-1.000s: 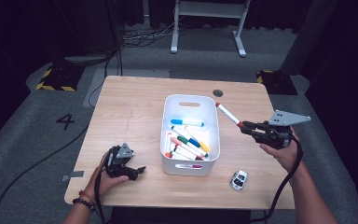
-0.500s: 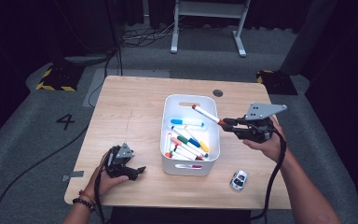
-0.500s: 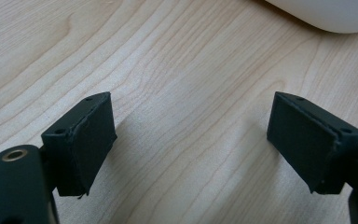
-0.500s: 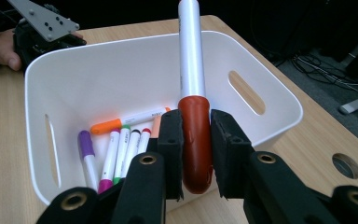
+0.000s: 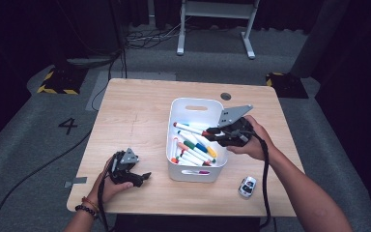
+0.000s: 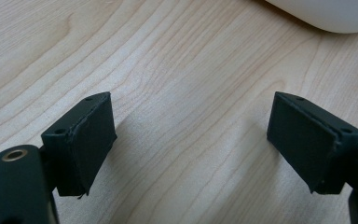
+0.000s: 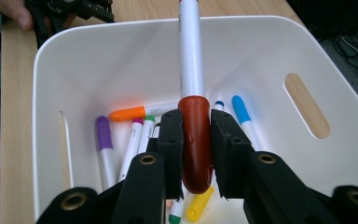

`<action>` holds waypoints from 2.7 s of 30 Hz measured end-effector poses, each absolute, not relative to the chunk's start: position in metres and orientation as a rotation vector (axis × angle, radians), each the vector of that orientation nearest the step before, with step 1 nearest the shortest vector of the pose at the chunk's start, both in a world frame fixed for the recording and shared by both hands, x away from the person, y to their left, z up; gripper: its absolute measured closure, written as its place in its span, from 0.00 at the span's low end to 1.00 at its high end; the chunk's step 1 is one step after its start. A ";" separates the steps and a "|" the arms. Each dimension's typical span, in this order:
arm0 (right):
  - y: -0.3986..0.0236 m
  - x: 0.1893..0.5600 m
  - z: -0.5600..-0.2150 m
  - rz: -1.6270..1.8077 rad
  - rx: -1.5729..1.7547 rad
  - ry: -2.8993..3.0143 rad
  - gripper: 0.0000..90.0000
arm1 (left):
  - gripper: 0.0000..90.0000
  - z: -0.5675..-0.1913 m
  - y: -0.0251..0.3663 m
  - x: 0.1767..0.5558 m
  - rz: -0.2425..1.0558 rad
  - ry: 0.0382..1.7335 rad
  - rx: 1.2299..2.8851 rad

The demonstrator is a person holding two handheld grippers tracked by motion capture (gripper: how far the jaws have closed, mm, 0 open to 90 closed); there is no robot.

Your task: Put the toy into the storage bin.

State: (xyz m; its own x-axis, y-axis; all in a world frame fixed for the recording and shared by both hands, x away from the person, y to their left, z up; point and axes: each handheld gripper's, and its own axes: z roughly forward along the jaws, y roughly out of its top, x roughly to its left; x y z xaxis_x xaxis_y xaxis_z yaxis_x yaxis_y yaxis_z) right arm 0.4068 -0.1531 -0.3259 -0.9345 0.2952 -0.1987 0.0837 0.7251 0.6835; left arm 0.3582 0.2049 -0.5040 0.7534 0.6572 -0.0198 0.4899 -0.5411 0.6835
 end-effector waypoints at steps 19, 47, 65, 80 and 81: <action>-0.132 0.415 -0.348 0.738 0.228 2.822 0.83 | 0.17 -0.504 0.205 0.358 0.313 0.855 2.255; -0.208 0.397 -0.335 1.121 0.423 2.569 0.44 | 0.17 -0.504 0.205 0.358 0.314 0.856 2.256; -0.290 0.350 -0.384 1.245 0.659 2.420 0.25 | 0.17 -0.504 0.205 0.358 0.313 0.857 2.256; -0.308 0.320 -0.464 1.236 0.803 2.530 0.26 | 0.17 -0.504 0.205 0.358 0.312 0.858 2.254; -0.308 0.320 -0.467 1.235 0.802 2.533 0.26 | 0.17 -0.504 0.205 0.358 0.312 0.858 2.254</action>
